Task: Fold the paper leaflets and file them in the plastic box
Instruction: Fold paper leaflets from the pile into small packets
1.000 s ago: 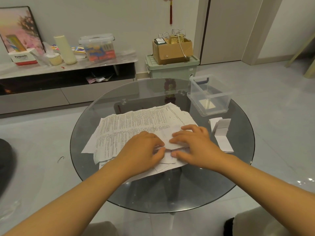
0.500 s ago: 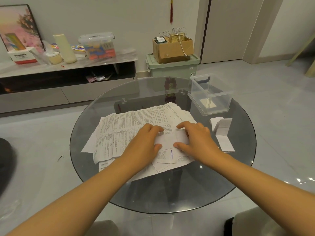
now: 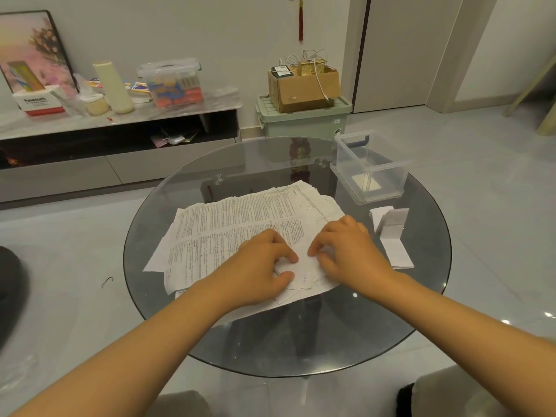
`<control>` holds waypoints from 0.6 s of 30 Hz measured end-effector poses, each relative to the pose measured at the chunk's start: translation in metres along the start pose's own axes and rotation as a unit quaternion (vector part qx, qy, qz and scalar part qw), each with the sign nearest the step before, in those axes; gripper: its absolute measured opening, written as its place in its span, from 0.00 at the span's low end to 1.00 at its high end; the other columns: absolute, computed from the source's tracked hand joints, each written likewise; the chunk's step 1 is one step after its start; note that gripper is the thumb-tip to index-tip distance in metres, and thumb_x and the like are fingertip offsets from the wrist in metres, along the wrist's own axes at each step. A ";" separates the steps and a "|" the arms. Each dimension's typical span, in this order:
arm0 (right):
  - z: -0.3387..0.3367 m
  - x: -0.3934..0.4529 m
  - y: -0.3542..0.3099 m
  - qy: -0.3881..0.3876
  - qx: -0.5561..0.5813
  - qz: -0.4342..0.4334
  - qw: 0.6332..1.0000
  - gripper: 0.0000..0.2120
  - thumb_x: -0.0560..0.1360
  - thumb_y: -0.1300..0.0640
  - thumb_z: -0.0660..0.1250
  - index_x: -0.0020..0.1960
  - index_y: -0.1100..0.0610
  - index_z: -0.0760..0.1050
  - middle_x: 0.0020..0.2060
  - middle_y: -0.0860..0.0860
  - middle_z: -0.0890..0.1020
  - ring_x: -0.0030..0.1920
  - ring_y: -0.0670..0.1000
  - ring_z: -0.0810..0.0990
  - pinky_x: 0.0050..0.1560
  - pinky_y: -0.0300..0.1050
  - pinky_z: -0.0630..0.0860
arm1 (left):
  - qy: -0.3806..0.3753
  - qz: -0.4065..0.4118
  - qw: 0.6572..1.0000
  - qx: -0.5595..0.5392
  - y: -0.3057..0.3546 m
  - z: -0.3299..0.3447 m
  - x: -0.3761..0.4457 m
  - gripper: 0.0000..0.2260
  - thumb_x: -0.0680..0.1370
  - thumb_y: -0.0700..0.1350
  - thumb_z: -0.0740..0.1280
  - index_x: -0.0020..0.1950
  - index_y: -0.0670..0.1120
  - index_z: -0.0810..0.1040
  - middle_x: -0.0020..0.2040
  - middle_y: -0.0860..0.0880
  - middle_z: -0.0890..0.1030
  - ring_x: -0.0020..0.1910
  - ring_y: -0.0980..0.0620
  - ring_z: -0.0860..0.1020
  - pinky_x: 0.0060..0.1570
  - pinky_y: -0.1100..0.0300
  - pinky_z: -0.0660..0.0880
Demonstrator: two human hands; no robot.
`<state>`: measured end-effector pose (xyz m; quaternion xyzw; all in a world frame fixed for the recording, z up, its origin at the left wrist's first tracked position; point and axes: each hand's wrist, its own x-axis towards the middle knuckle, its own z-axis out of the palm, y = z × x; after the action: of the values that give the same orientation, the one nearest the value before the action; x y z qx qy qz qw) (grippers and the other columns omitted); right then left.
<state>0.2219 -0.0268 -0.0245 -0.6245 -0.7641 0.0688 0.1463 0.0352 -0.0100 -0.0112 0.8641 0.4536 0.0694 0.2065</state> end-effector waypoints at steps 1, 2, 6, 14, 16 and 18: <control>-0.001 -0.002 -0.002 -0.009 0.019 -0.004 1.000 0.11 0.76 0.55 0.61 0.54 0.48 0.79 0.55 0.46 0.77 0.59 0.49 0.66 0.57 0.40 0.58 | -0.012 0.005 1.000 -0.009 0.001 0.000 -0.001 0.14 0.76 0.48 0.66 0.62 0.53 0.76 0.59 0.55 0.69 0.53 0.56 0.72 0.58 0.61 0.70; -0.001 -0.003 -0.003 -0.018 0.035 -0.006 0.999 0.11 0.76 0.52 0.62 0.55 0.48 0.78 0.56 0.46 0.77 0.59 0.48 0.67 0.59 0.41 0.61 | -0.023 0.011 1.000 -0.013 0.001 0.000 -0.002 0.15 0.76 0.47 0.66 0.63 0.53 0.75 0.60 0.55 0.68 0.52 0.57 0.73 0.57 0.64 0.70; -0.003 -0.012 -0.004 -0.063 0.023 -0.018 0.998 0.19 0.72 0.40 0.65 0.61 0.44 0.73 0.61 0.45 0.73 0.61 0.47 0.68 0.63 0.43 0.65 | -0.043 0.019 0.999 -0.016 -0.001 -0.001 -0.001 0.18 0.77 0.43 0.66 0.66 0.52 0.73 0.62 0.56 0.66 0.51 0.59 0.72 0.52 0.73 0.67; -0.006 -0.014 -0.002 -0.064 0.015 -0.028 0.997 0.25 0.68 0.31 0.63 0.60 0.42 0.74 0.58 0.42 0.76 0.59 0.46 0.72 0.60 0.43 0.69 | 0.012 0.037 0.998 -0.045 0.001 -0.008 0.000 0.07 0.78 0.47 0.65 0.52 0.51 0.82 0.56 0.57 0.74 0.45 0.63 0.72 0.45 0.75 0.67; -0.007 -0.015 -0.003 -0.058 0.016 -0.030 0.998 0.23 0.68 0.32 0.64 0.59 0.43 0.75 0.57 0.42 0.77 0.57 0.46 0.73 0.58 0.43 0.70 | 0.044 0.042 0.996 -0.066 0.002 -0.007 0.003 0.05 0.78 0.47 0.65 0.49 0.50 0.81 0.53 0.55 0.77 0.46 0.61 0.74 0.46 0.71 0.69; -0.009 -0.015 -0.004 -0.043 0.033 -0.024 0.998 0.17 0.71 0.38 0.65 0.56 0.44 0.77 0.53 0.43 0.80 0.54 0.47 0.75 0.54 0.42 0.71 | 0.067 0.038 0.993 -0.090 0.005 -0.006 0.005 0.05 0.78 0.46 0.65 0.48 0.50 0.80 0.50 0.55 0.78 0.47 0.59 0.75 0.47 0.68 0.70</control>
<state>0.2240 -0.0431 -0.0171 -0.5974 -0.7816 0.1176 0.1352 0.0398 -0.0064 -0.0037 0.8518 0.4255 0.1754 0.2502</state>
